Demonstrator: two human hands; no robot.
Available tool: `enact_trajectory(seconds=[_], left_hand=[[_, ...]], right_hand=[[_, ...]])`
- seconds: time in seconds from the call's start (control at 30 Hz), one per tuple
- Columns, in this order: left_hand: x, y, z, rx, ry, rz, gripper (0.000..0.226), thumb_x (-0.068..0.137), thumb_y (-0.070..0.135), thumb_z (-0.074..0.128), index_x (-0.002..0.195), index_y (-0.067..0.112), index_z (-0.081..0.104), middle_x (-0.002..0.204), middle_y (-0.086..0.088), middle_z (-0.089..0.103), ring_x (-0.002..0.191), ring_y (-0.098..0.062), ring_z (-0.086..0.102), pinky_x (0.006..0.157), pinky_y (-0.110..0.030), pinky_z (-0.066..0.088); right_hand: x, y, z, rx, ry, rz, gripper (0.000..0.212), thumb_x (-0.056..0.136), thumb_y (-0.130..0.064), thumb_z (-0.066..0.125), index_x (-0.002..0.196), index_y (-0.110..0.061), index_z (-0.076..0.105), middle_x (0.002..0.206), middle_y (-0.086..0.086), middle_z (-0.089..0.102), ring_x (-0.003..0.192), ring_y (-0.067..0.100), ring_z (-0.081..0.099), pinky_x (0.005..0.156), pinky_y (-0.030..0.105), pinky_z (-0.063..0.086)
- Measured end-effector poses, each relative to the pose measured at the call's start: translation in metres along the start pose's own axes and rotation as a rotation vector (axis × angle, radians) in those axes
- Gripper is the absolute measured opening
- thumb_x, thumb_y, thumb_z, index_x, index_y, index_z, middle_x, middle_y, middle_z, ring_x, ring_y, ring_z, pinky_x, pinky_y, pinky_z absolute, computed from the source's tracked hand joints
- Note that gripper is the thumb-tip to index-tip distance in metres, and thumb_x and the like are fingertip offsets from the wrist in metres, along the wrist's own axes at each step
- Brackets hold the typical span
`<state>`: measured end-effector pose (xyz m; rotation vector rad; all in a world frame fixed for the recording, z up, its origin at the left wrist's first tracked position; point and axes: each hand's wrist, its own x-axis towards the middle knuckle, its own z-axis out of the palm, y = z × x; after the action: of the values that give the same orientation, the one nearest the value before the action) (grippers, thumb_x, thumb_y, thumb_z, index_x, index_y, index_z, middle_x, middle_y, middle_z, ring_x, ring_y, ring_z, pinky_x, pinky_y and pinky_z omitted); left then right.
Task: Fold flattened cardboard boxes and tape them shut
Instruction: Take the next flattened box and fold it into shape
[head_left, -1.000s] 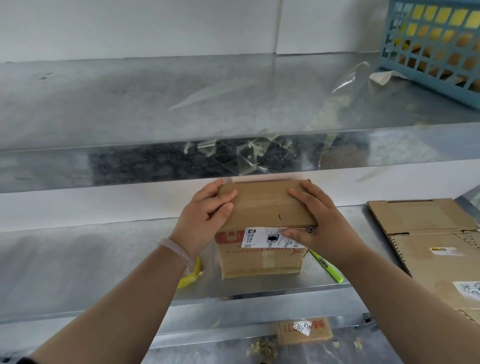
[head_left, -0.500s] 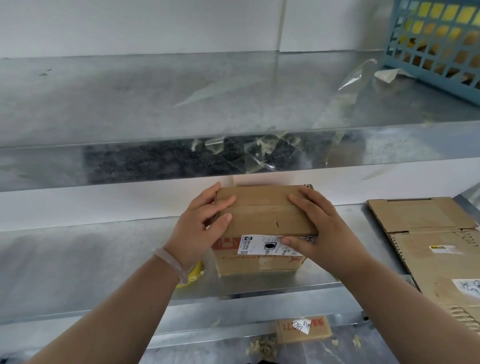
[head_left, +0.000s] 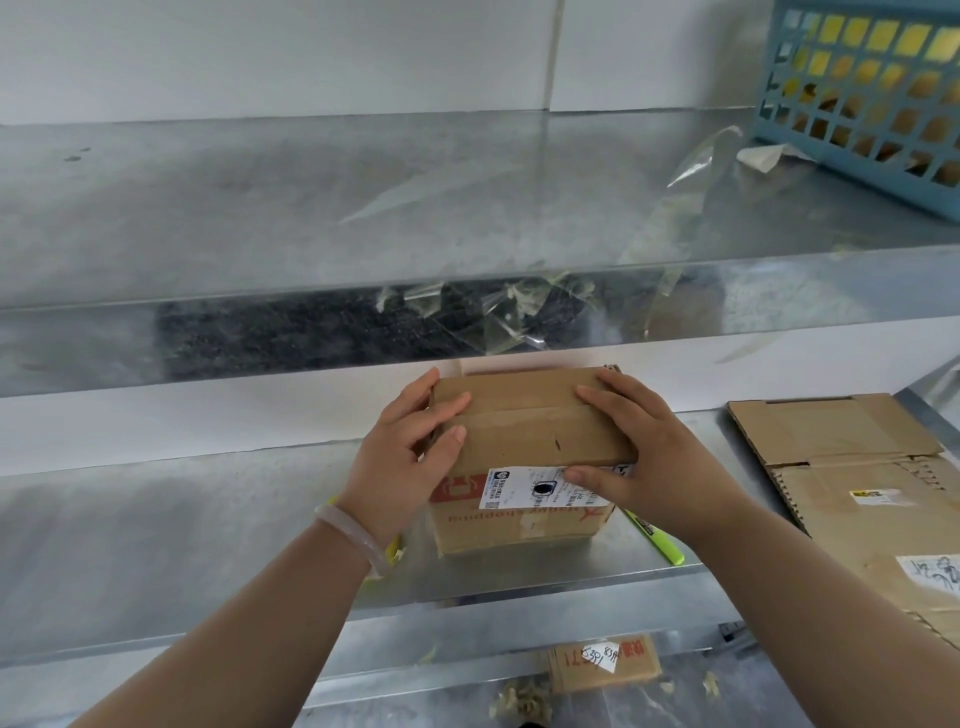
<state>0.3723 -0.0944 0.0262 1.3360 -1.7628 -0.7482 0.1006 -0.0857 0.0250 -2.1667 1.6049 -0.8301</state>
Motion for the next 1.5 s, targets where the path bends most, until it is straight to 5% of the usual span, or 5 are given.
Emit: enact_trajectory(seconds=[0.27,0.6,0.77,1.43,1.5], left_hand=[[0.012,0.008,-0.001,0.048,-0.015,-0.069,0.029,0.093,0.033,0.057,0.117,0.047,0.059,0.148,0.019,0.035,0.126,0.011,0.03,0.112,-0.03,0.033],[-0.002,0.006,0.001,0.058,0.062,-0.064,0.029,0.094,0.031,0.055,0.12,0.043,0.062,0.141,0.024,0.037,0.121,0.019,0.032,0.111,-0.025,0.032],[-0.004,-0.001,0.009,0.064,0.085,0.02,0.031,0.093,0.022,0.06,0.121,0.035,0.063,0.144,0.02,0.035,0.121,0.028,0.025,0.102,0.002,0.019],[0.002,0.002,0.01,0.09,0.037,0.03,0.033,0.096,0.018,0.055,0.124,0.033,0.062,0.148,0.016,0.032,0.12,0.03,0.022,0.099,0.005,0.016],[-0.004,0.0,0.008,0.128,0.003,0.064,0.033,0.095,0.031,0.054,0.127,0.037,0.058,0.151,0.016,0.029,0.127,0.024,0.021,0.105,-0.001,0.017]], right_hand=[[0.004,-0.005,-0.005,-0.01,0.017,0.024,0.094,0.063,-0.08,0.055,0.144,-0.031,0.045,0.156,-0.012,0.028,0.143,0.002,0.025,0.113,0.025,0.027],[0.001,-0.007,-0.005,0.027,-0.003,0.036,0.091,0.062,-0.076,0.06,0.141,-0.033,0.048,0.152,-0.019,0.032,0.139,-0.003,0.029,0.112,0.021,0.028],[-0.003,0.0,0.001,0.022,0.026,-0.016,0.089,0.064,-0.07,0.064,0.141,-0.027,0.049,0.154,-0.014,0.033,0.14,0.003,0.03,0.113,0.024,0.028],[-0.005,0.01,0.004,-0.01,0.071,-0.075,0.084,0.073,-0.072,0.059,0.14,-0.022,0.052,0.153,-0.008,0.036,0.14,0.013,0.037,0.113,0.041,0.039],[-0.007,0.011,0.001,-0.014,0.064,-0.086,0.085,0.072,-0.074,0.057,0.14,-0.024,0.051,0.154,-0.01,0.036,0.141,0.011,0.036,0.113,0.039,0.038]])
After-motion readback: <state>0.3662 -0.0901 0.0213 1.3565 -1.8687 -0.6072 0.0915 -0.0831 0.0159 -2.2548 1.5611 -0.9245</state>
